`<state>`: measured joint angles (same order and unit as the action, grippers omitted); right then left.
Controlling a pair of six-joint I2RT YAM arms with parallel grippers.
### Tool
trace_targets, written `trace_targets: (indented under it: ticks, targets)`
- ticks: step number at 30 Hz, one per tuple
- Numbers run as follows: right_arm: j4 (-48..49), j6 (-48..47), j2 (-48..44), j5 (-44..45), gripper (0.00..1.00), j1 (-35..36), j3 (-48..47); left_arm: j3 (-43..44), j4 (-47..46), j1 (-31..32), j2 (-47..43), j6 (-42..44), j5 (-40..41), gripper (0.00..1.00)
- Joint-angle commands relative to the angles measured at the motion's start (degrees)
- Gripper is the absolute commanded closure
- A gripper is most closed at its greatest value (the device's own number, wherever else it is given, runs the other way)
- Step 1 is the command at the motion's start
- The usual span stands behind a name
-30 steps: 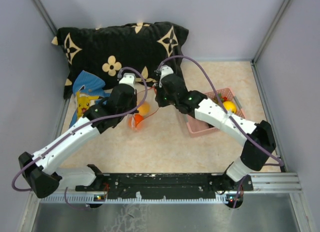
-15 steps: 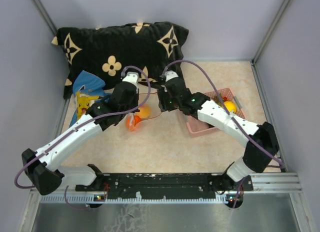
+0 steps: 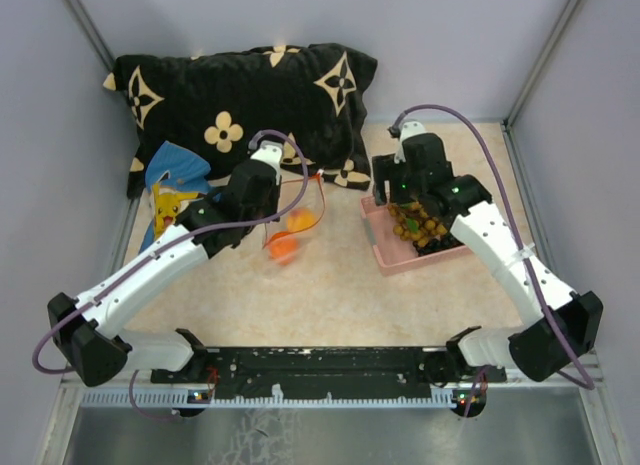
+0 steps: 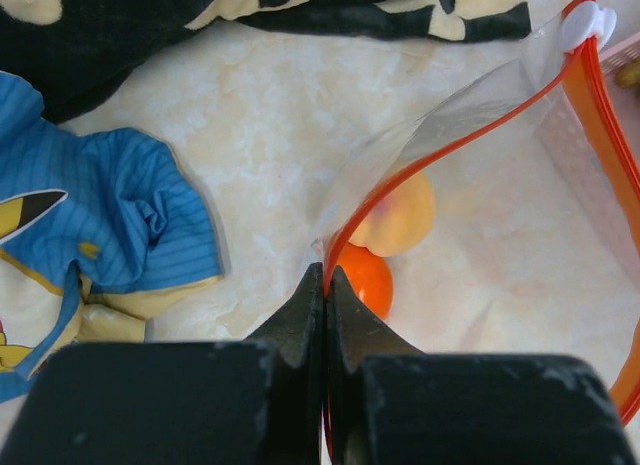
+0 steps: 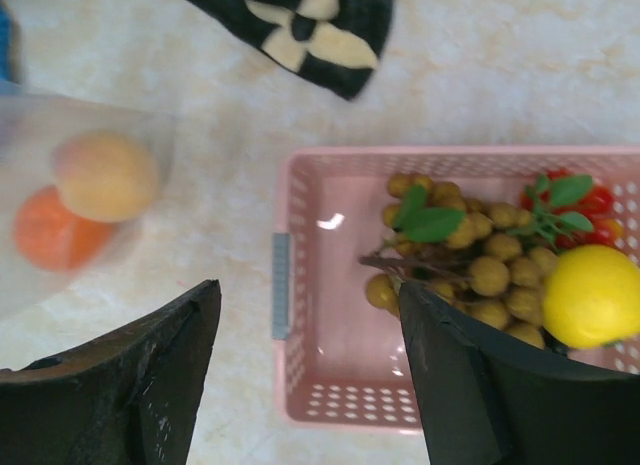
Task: Place the food in the zip-top bag and seal the zipper
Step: Pick up the fake fruit from the bin.
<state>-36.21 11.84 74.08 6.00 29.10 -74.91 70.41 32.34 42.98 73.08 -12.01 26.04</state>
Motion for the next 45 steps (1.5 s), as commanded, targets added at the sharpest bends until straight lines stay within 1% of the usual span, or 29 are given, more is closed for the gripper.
trace_targets:
  ticks: [1, 3, 7, 10, 13, 16, 20, 24, 25, 27, 29, 32, 33, 35, 39, 42, 45]
  targets:
    - [-4.53, -6.79, -1.24, 1.51, 0.26, -4.66, 0.94, 2.94, -0.93, -0.18, 0.62, 3.17, 1.83, 1.00]
    - [-4.16, -7.85, -1.24, 2.15, 0.25, -8.11, 2.57, 4.21, -0.68, -0.18, 0.72, 4.06, 2.52, 1.00]
    - [-1.59, -8.75, -0.65, 6.98, 0.24, -14.88, 7.21, 5.88, -1.13, -0.22, 0.11, 6.68, 2.96, 1.00]
    - [0.89, -9.00, 0.32, 4.89, 0.20, -18.68, 9.05, 6.30, -2.15, -0.18, -0.48, 9.03, 2.86, 1.00]
    - [3.76, -10.10, 0.68, 2.63, 0.19, -19.08, 9.88, 5.66, -3.00, -0.18, -0.59, 10.29, 2.51, 1.00]
    - [6.73, -11.22, 1.48, 4.73, 0.18, -19.33, 11.48, 3.90, -3.22, -0.18, -0.15, 10.07, 2.25, 1.00]
    - [6.52, -12.32, 4.94, 6.44, 0.18, -20.74, 11.21, 1.39, -3.25, -0.18, 0.39, 8.80, 1.78, 1.00]
    - [9.30, -13.54, 4.37, -2.89, 0.15, -20.67, 11.94, -0.25, -3.33, -0.18, 0.44, 7.61, 1.58, 1.00]
    - [10.33, -13.37, 4.01, -3.63, 0.14, -20.67, 12.73, -0.27, -3.33, -0.18, 0.50, 7.44, 1.68, 1.00]
    - [11.01, -13.25, 3.93, -1.25, 0.12, -20.73, 13.71, 0.12, -3.13, -0.18, 0.84, 7.10, 1.95, 1.00]
    - [9.67, -14.00, 4.85, 0.96, 0.12, -20.68, 13.19, 0.62, -2.95, -0.18, 0.97, 7.06, 2.06, 1.00]
    - [8.44, -15.63, 5.71, -0.74, 0.12, -20.67, 12.08, 0.48, -3.16, -0.18, 1.06, 7.34, 1.91, 1.00]
    - [8.76, -15.32, 5.65, 0.35, 0.12, -20.68, 12.37, 0.51, -3.16, -0.22, 1.28, 7.31, 1.91, 1.00]
    - [8.70, -13.65, 6.10, 5.65, 0.12, -20.71, 12.39, 0.59, -2.95, -0.18, 1.55, 7.06, 1.72, 1.00]
    - [8.37, -14.33, 7.34, 6.85, 0.12, -21.18, 11.79, 0.73, -2.64, -0.18, 1.75, 6.44, 1.15, 1.00]
    - [7.64, -13.26, 8.80, 10.37, 0.12, -22.84, 11.06, 0.56, -2.60, -0.18, 1.57, 6.35, 1.15, 1.00]
    - [7.27, -12.35, 10.41, 10.53, 0.12, -25.10, 10.42, 0.32, -2.29, -0.18, 1.25, 6.21, 1.29, 1.00]
